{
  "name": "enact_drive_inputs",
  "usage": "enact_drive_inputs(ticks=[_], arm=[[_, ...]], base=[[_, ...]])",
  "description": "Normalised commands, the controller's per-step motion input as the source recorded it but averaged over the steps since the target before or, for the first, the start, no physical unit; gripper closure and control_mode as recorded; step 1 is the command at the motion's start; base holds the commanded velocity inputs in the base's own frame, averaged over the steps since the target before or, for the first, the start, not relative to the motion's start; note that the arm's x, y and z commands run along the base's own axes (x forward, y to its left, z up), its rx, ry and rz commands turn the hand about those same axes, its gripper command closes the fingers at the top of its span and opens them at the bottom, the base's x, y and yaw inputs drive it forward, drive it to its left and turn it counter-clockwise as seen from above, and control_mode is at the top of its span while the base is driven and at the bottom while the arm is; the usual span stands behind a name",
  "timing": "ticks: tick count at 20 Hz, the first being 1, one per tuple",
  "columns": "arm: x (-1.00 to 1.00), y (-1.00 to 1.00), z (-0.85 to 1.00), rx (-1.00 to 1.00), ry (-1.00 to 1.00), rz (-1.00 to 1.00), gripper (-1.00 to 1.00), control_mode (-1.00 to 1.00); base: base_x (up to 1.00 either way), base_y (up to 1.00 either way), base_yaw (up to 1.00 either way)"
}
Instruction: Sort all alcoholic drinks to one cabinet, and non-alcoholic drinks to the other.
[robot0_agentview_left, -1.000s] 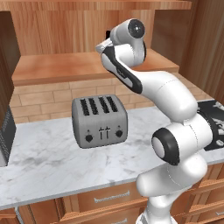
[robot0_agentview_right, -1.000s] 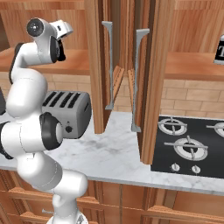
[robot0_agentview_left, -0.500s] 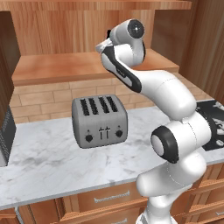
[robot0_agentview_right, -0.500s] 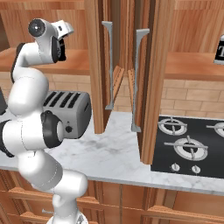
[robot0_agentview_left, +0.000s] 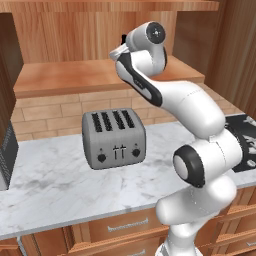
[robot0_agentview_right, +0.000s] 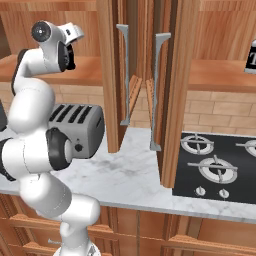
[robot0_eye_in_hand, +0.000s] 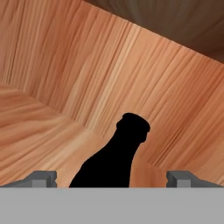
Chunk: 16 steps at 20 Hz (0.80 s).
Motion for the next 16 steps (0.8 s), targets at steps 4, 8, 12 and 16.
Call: enact_drive_inputs(ticks=[4, 8, 12, 16], arm=[[-0.33, 0.00, 0.00, 0.00, -0.02, -0.01, -1.00, -1.00], [-0.42, 0.00, 0.00, 0.00, -0.01, -0.03, -1.00, -1.00], [-0.48, 0.00, 0.00, 0.00, 0.00, -0.05, -1.00, -1.00], [-0.55, -0.01, 0.00, 0.00, 0.00, -0.08, -1.00, -1.00]], base=[[0.00, 0.00, 0.00], [0.00, 0.00, 0.00], [0.00, 0.00, 0.00], [0.00, 0.00, 0.00]])
